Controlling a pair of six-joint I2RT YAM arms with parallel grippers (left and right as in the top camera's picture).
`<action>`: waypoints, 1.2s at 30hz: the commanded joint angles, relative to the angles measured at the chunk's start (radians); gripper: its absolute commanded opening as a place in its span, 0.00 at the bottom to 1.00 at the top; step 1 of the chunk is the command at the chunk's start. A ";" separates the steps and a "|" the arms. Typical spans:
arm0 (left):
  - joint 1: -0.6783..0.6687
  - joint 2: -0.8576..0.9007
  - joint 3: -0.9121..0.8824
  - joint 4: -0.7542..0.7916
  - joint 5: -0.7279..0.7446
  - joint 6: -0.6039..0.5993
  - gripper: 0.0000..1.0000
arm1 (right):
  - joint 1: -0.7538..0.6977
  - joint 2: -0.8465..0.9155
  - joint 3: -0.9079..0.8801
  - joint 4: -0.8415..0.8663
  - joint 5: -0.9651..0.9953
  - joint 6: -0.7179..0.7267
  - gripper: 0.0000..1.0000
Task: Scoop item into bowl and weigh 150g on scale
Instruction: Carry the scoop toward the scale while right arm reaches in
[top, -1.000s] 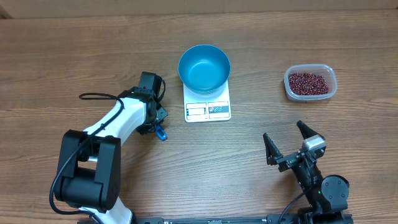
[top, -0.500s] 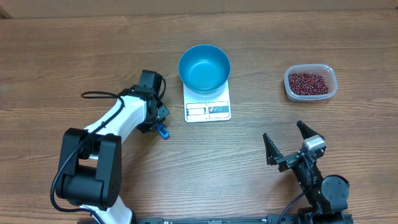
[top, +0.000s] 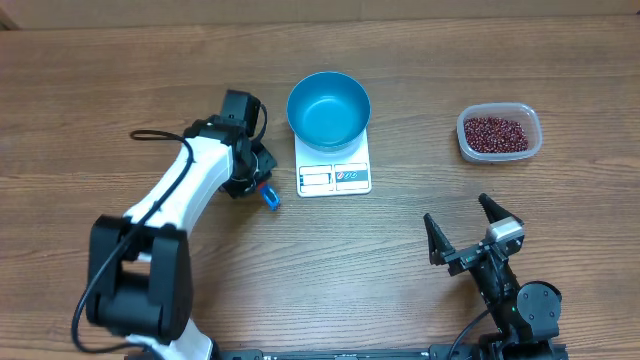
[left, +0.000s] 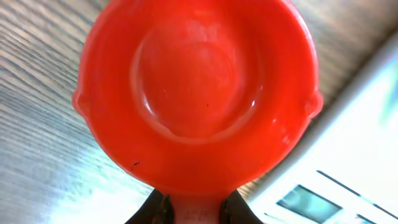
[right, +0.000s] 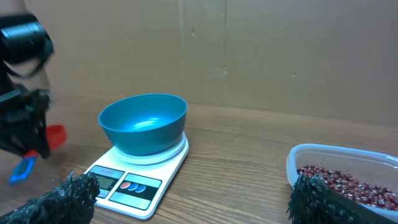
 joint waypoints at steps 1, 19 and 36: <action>-0.023 -0.096 0.040 -0.006 0.029 0.010 0.04 | -0.003 -0.010 -0.011 0.004 0.017 -0.014 1.00; -0.182 -0.193 0.040 0.006 0.176 -0.364 0.04 | -0.002 -0.010 -0.011 0.010 -0.142 0.871 1.00; -0.274 -0.193 0.040 0.107 0.203 -0.558 0.04 | -0.002 -0.010 -0.011 0.047 -0.267 1.006 1.00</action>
